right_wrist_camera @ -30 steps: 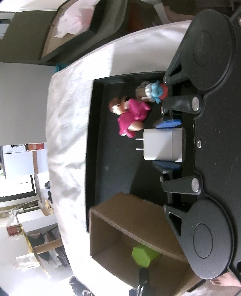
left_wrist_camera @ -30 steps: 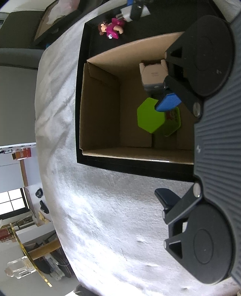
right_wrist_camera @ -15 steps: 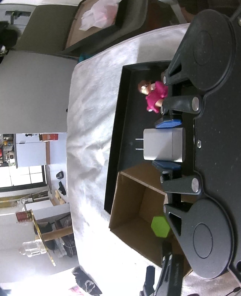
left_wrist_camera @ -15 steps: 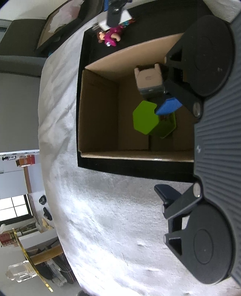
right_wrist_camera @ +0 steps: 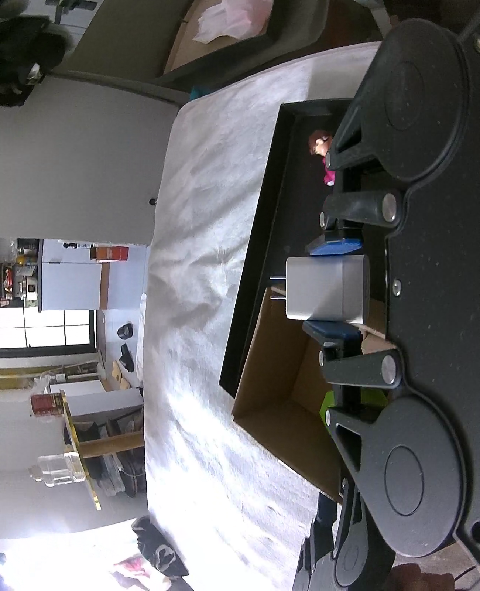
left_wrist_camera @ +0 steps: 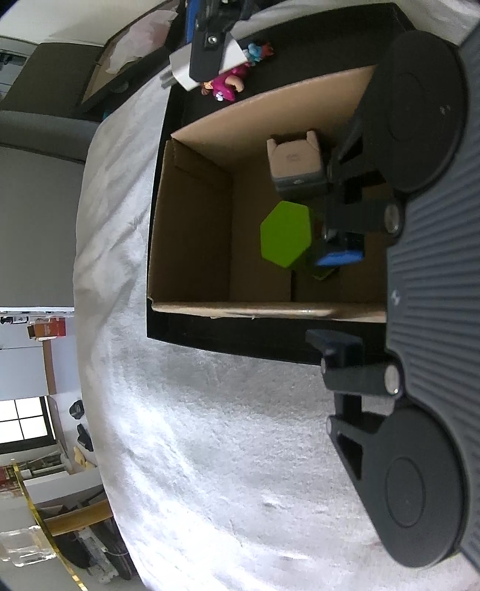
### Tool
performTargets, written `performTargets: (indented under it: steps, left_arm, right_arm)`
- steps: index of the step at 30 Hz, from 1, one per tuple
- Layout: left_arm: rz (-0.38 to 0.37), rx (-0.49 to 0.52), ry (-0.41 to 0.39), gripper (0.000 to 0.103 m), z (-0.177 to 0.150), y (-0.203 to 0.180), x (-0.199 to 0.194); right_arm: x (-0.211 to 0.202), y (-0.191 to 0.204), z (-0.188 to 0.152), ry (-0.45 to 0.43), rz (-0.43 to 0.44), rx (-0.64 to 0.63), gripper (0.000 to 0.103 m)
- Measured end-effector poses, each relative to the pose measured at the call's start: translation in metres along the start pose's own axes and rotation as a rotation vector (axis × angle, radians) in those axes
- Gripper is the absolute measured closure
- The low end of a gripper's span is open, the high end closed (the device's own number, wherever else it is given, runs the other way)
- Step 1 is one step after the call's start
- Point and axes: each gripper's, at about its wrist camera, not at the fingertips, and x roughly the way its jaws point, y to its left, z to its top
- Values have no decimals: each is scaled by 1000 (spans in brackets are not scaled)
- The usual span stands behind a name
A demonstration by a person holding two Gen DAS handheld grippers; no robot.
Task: Organize rigid objects
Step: 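Close the right gripper on the white cube and lift it, then carry the white cube over the box, lower it in and open the right gripper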
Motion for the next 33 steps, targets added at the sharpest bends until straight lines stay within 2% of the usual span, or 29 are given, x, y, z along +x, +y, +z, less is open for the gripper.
performTargets:
  steps: [2, 8, 33]
  left_arm:
    - [-4, 5, 3, 80, -1, 0, 1]
    - [-4, -22, -3, 90, -2, 7, 0]
    - [-83, -90, -8, 92, -6, 25, -2]
  right_arm:
    - [1, 6, 1, 5, 8, -14, 67]
    - [6, 25, 1, 22, 21, -60, 67]
    - [43, 77, 7, 84, 99, -100, 66]
